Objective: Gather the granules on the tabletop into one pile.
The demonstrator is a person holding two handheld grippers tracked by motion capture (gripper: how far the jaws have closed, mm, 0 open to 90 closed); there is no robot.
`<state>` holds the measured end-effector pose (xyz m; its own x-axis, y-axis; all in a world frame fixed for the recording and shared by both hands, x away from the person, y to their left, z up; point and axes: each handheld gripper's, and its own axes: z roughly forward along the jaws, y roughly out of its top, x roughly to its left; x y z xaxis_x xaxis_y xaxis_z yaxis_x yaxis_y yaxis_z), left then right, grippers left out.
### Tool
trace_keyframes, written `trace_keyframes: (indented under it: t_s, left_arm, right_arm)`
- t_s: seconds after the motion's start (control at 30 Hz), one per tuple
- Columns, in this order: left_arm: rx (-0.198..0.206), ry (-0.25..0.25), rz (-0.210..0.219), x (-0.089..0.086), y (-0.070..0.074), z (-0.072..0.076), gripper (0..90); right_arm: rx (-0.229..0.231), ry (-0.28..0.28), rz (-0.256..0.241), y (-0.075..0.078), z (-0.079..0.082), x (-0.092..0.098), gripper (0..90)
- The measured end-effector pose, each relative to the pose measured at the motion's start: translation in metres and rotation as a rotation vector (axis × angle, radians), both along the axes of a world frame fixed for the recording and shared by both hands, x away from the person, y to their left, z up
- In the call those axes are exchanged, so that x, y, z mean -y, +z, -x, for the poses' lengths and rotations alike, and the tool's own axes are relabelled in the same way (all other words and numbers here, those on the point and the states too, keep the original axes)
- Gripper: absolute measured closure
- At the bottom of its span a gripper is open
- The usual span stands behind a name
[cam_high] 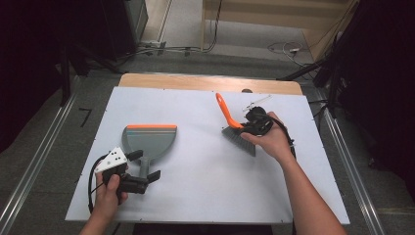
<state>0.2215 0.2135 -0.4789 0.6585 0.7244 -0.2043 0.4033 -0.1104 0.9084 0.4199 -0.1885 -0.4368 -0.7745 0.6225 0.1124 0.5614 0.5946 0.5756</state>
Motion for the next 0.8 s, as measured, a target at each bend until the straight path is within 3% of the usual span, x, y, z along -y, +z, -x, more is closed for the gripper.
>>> trace_keyframes:
  t_s: [0.33,0.8]
  left_arm:
    - [0.007,0.010,-0.004,0.001,0.001,0.001,0.2]
    - [0.018,0.029,-0.015,0.001,0.001,0.001,0.2]
  right_arm:
    - [0.051,-0.089,-0.116,0.010,0.025,0.036,68.7]
    - [0.036,-0.220,-0.210,0.003,0.065,0.103,68.7]
